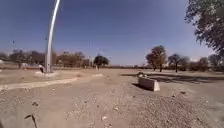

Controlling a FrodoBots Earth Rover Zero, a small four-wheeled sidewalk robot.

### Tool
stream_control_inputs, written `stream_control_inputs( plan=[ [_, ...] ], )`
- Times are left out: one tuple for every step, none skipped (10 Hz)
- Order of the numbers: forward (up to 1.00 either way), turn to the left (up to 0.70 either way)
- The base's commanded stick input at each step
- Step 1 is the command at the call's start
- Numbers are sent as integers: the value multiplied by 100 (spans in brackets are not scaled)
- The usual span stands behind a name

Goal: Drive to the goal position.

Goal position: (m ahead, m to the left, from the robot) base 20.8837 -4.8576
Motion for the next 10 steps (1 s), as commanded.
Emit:
stream_control_inputs(
  plan=[
    [0, 0],
    [0, 0],
    [0, 0],
    [0, 0],
    [22, 0],
    [45, 0],
    [50, 0],
    [50, 0],
    [50, 0],
    [50, 0]
  ],
)
